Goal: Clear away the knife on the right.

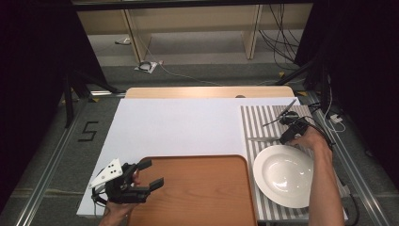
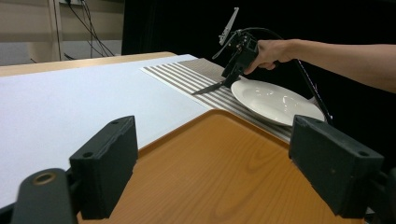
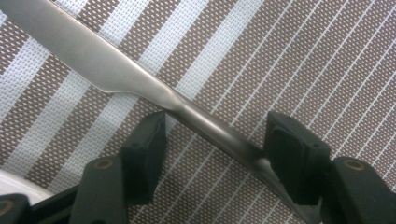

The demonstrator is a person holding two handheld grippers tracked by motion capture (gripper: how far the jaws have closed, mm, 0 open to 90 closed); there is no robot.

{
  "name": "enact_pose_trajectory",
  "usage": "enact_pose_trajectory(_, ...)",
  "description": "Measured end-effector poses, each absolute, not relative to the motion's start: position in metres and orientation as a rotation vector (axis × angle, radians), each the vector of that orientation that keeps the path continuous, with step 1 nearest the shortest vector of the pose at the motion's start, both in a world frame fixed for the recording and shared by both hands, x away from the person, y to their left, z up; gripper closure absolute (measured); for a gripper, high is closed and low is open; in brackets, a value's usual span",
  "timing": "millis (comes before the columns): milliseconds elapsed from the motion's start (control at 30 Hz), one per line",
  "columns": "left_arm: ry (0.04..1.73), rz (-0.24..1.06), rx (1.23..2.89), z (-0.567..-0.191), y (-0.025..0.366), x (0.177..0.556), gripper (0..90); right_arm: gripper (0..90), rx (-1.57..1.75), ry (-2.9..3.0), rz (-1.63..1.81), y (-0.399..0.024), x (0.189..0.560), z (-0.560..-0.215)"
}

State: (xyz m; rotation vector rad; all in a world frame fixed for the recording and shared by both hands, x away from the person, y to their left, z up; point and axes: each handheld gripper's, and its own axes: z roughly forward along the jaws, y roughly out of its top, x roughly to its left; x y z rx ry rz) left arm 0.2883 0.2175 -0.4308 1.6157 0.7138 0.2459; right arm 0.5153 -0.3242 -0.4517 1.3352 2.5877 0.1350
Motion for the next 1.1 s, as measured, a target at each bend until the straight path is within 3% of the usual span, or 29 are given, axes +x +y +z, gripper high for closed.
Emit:
enact_pose_trajectory(233, 0.714, 0.247, 1.618, -0.4308, 0.2167, 0.2885, 15.6, 39.9, 1.342, 2.585, 0.135, -0.3248, 0.5156, -0.4520)
enact_pose_trajectory(333, 0.715, 0.248, 1.616, -0.4308, 0.2171, 0.2885, 15.6, 46.5, 1.355, 2.591, 0.154, -0.3232, 0.5151, -0.4518)
enact_pose_trajectory(467, 0.714, 0.248, 1.616, -0.4307, 0.2178, 0.2886, 15.6, 47.8, 1.347, 2.600, 0.147, -0.3237, 0.5149, -0.4514)
enact_pose_trajectory(833, 0.719, 0.246, 1.618, -0.4314, 0.2170, 0.2893, 15.6, 68.2, 1.322, 2.659, 0.118, -0.3209, 0.5124, -0.4497)
enact_pose_trajectory(1100, 0.721, 0.248, 1.615, -0.4312, 0.2178, 0.2891, 15.6, 73.7, 1.280, 2.687, 0.099, -0.3194, 0.5124, -0.4495)
